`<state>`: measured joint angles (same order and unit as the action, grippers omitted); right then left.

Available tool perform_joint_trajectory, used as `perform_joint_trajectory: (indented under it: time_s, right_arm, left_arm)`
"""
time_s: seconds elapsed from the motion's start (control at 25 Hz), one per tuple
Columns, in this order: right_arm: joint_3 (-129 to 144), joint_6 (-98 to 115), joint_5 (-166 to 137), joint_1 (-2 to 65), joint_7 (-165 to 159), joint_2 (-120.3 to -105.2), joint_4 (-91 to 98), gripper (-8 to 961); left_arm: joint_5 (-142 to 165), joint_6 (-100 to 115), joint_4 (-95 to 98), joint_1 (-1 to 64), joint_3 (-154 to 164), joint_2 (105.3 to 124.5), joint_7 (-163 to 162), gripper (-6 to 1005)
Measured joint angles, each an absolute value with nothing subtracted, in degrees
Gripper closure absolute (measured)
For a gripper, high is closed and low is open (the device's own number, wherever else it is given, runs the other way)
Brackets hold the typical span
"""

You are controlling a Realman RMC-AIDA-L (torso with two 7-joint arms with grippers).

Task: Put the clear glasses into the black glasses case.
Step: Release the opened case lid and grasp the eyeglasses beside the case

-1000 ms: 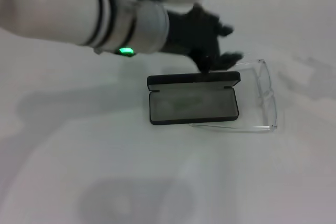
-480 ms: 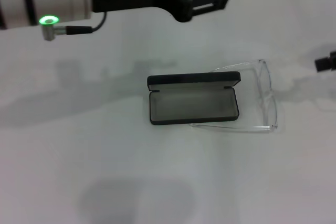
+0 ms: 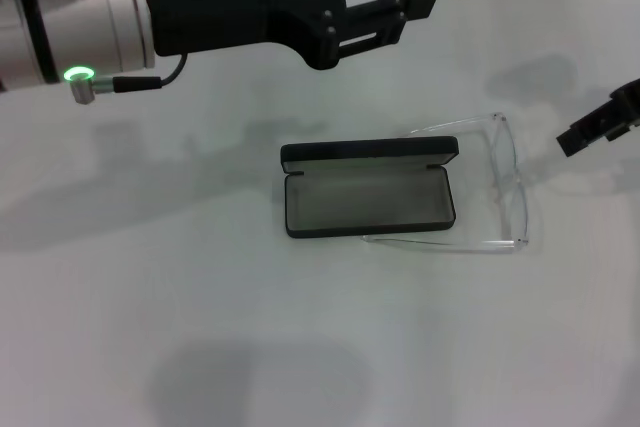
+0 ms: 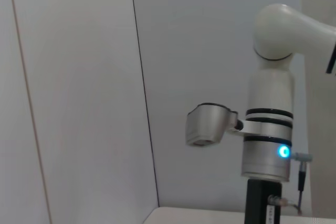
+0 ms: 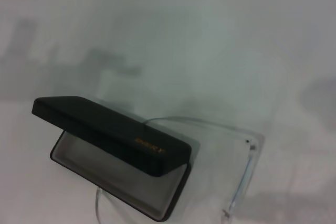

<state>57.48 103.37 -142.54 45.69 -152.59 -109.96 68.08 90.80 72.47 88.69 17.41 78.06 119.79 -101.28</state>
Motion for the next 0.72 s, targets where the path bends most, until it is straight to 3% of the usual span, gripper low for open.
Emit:
perform_joint_trajectory:
  time_s: [0.36, 0.72]
  right_arm:
    - [57.50, 99.80, -148.01, 50.20, -154.45, -110.78, 59.89, 251]
    - [57.66, 95.27, -150.89, 54.73, -155.81, -111.44, 51.12, 325]
  left_arm:
    - [88.40, 73.62, 86.73, 16.71, 77.81, 119.79, -97.70, 524]
    - [88.27, 75.94, 85.23, 17.24, 77.78, 119.71, -96.58, 524]
